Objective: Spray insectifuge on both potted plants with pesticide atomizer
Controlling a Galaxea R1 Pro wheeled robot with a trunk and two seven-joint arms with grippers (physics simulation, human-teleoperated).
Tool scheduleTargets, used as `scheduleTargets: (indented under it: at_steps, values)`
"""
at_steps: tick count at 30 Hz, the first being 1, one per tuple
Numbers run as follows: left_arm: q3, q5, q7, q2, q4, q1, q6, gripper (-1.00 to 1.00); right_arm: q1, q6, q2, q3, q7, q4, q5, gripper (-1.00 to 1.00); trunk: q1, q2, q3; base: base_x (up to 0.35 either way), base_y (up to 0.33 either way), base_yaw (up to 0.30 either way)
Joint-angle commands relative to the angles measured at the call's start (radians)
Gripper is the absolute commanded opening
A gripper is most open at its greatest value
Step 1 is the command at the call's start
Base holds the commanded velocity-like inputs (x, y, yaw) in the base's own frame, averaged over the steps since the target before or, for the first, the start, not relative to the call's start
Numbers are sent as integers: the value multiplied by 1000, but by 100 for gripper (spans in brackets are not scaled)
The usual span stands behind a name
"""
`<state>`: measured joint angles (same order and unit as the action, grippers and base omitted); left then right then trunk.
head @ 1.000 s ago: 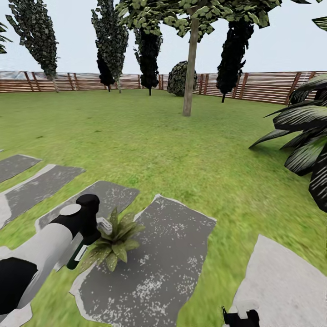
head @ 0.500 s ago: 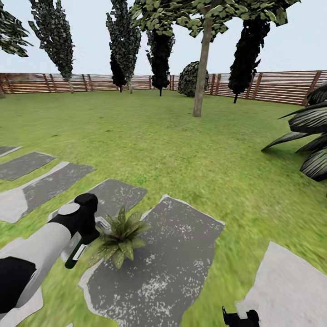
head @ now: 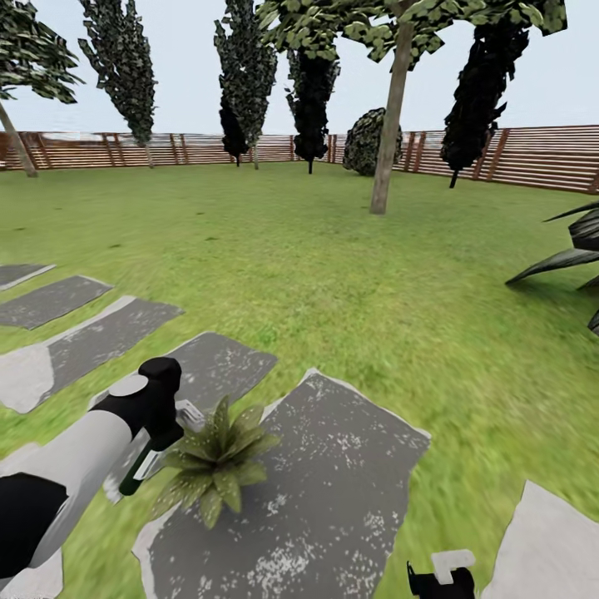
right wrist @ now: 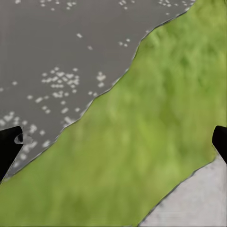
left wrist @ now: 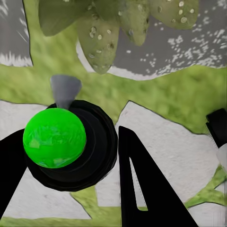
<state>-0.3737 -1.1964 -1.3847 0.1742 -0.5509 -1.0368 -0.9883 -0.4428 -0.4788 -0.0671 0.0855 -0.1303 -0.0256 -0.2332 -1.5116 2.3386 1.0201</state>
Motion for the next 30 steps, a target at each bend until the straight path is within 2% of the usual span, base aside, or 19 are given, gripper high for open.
scheduleTargets:
  at_steps: [1, 12, 18, 22, 30]
  values:
    - [-8, -7, -10, 0, -1, 0, -9, -100, 0, -3, 0, 8, -3, 1, -11, 100, 0, 0, 1, 237, -191, 277]
    - [-10, -9, -8, 13, 11, 5, -3, -100, 0, -3, 0, 8, -3, 1, -11, 100, 0, 0, 1, 50, -30, 268]
    - [-10, -10, -4, 13, 11, 5, -2, -100, 0, -3, 0, 8, -3, 1, -11, 100, 0, 0, 1, 0, -13, 16]
    - [-10, -9, 6, 9, 11, 5, -5, -100, 0, -3, 0, 8, -3, 1, -11, 100, 0, 0, 1, 10, -228, 132]
    - [-9, -9, 8, 4, 11, 4, -4, -100, 0, -3, 0, 8, -3, 1, -11, 100, 0, 0, 1, 74, -261, 270]
